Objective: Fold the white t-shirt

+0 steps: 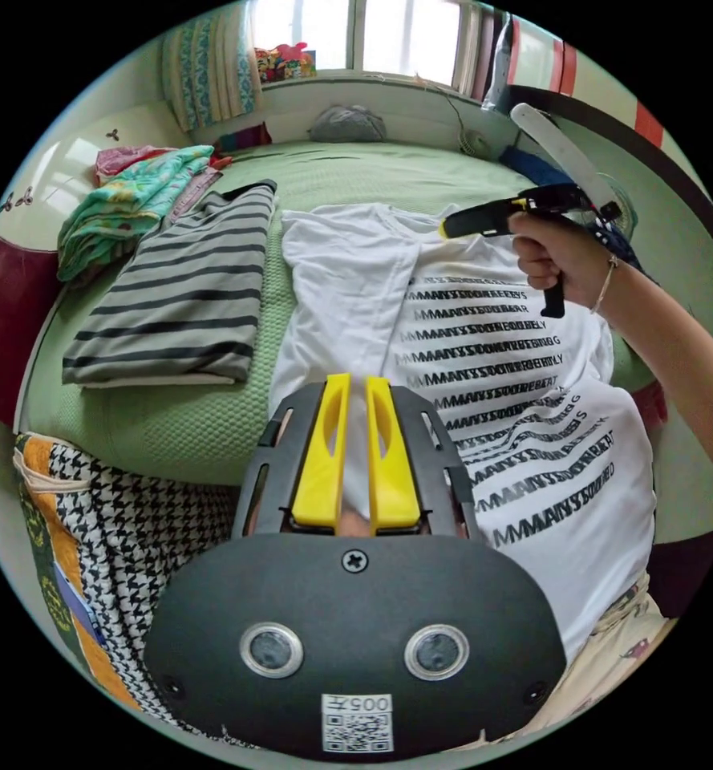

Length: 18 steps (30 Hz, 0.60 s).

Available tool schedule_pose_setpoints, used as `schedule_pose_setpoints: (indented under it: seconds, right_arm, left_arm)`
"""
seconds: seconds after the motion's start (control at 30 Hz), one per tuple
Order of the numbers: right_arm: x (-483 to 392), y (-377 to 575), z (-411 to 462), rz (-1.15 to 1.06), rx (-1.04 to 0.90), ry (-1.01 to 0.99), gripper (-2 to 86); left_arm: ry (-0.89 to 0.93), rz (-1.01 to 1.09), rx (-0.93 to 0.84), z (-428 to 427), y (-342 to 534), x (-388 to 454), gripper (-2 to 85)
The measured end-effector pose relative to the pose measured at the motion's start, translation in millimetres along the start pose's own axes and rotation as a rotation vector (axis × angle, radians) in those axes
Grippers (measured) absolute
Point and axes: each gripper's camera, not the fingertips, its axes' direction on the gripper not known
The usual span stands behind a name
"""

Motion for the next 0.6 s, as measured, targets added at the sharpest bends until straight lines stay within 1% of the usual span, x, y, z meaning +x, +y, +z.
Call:
schedule_pose_setpoints:
  seconds: [0.17,0.27,0.37,0.5,0.6]
  right_arm:
    - [-8.5,-0.5,-12.1,-0.042,0.048,-0.065,-0.3]
    - [-20.4,-9.3,-11.9,-0.064,0.069,-0.114,0.6]
    - [-38.2,-27.3,-4.6,-0.115,0.076,-0.117,2.1]
    - [-47.1,-62.3,20.5,-0.071,0.030,-0.172,3.6]
    - [-49.8,-85.1,43.8,-0.063,-0.022,-0.167,3.1]
  left_arm:
    - [-0.004,-0.120,0.034,0.9,-8.5,-13.0,4.7]
    - [0.005,-0.155,0.051,7.6,-18.4,-14.0,4.2]
    - [-0.027,-0.170,0.044,18.4,-28.8,-10.2,3.5]
    - [-0.039,-0.183,0.020,33.8,-37.5,-6.9,1.8]
    - [-0.058,-0.193,0.002,47.0,-41.3,-6.3,0.3]
